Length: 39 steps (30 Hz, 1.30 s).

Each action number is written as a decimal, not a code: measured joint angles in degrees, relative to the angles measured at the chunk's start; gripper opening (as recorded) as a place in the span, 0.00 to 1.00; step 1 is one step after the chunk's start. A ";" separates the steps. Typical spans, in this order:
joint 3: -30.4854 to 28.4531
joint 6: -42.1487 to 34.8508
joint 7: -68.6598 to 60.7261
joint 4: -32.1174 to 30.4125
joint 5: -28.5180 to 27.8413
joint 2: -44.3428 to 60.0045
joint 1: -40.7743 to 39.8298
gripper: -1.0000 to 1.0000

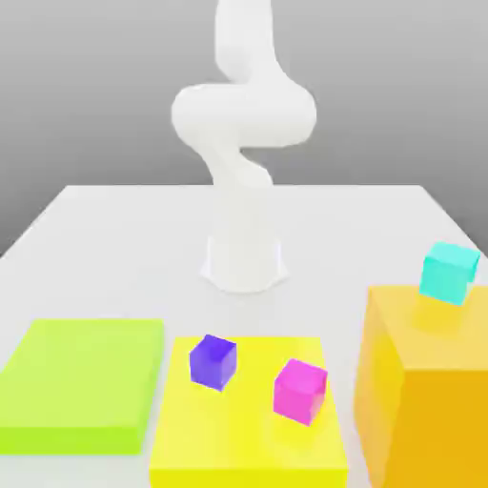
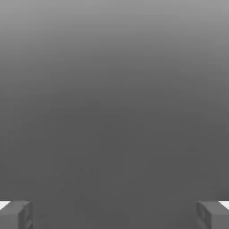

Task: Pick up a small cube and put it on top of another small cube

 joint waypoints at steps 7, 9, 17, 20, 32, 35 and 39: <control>4.28 8.83 -12.85 -5.35 -1.48 12.29 10.38 0.50; 5.80 11.38 -16.67 -6.94 -2.03 15.75 13.37 0.50; 10.45 19.29 -33.36 -12.47 -1.74 29.10 24.34 0.50; 11.61 21.02 -40.22 -14.10 -0.53 33.86 27.48 0.50; 15.06 27.29 -56.75 -19.44 -8.13 51.40 35.65 0.50; 11.70 31.38 -53.78 -18.35 -13.17 57.04 38.14 0.50; 7.59 35.55 -51.10 -17.18 -16.65 62.35 41.48 0.00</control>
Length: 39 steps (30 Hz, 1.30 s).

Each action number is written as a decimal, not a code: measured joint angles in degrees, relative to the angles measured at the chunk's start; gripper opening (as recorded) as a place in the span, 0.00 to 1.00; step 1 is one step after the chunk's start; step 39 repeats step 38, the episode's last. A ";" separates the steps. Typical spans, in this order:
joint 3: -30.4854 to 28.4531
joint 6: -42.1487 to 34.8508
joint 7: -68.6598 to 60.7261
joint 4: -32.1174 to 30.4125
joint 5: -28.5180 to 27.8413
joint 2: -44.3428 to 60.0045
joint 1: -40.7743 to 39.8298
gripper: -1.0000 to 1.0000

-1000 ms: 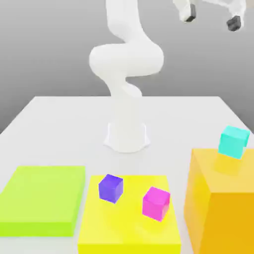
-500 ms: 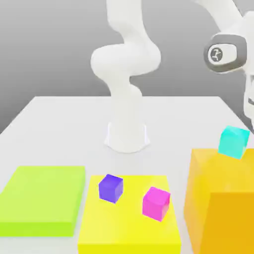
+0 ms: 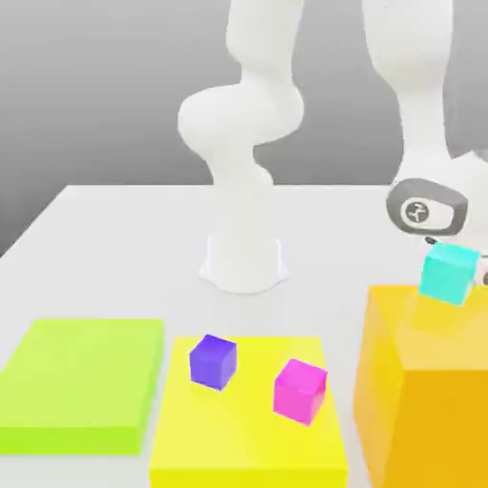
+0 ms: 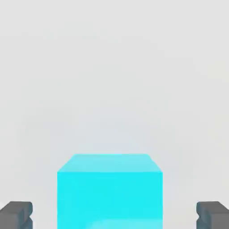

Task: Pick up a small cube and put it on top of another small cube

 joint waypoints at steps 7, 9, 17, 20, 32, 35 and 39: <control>1.02 -1.24 -0.65 -0.33 0.77 -1.45 -0.82 0.00; 3.52 -4.03 -2.83 -1.16 3.58 -5.08 -2.69 0.00; 4.94 -16.69 -22.12 3.50 22.69 -21.81 -9.26 0.00; 0.97 -22.35 -30.40 7.43 27.90 -27.61 -11.27 0.00; -14.98 -28.01 -43.41 2.75 17.07 -26.25 -26.88 0.00; -15.21 -22.11 -43.89 1.38 17.20 -21.29 -27.38 1.00; -15.21 -22.11 -43.89 1.39 17.20 -21.29 -27.63 1.00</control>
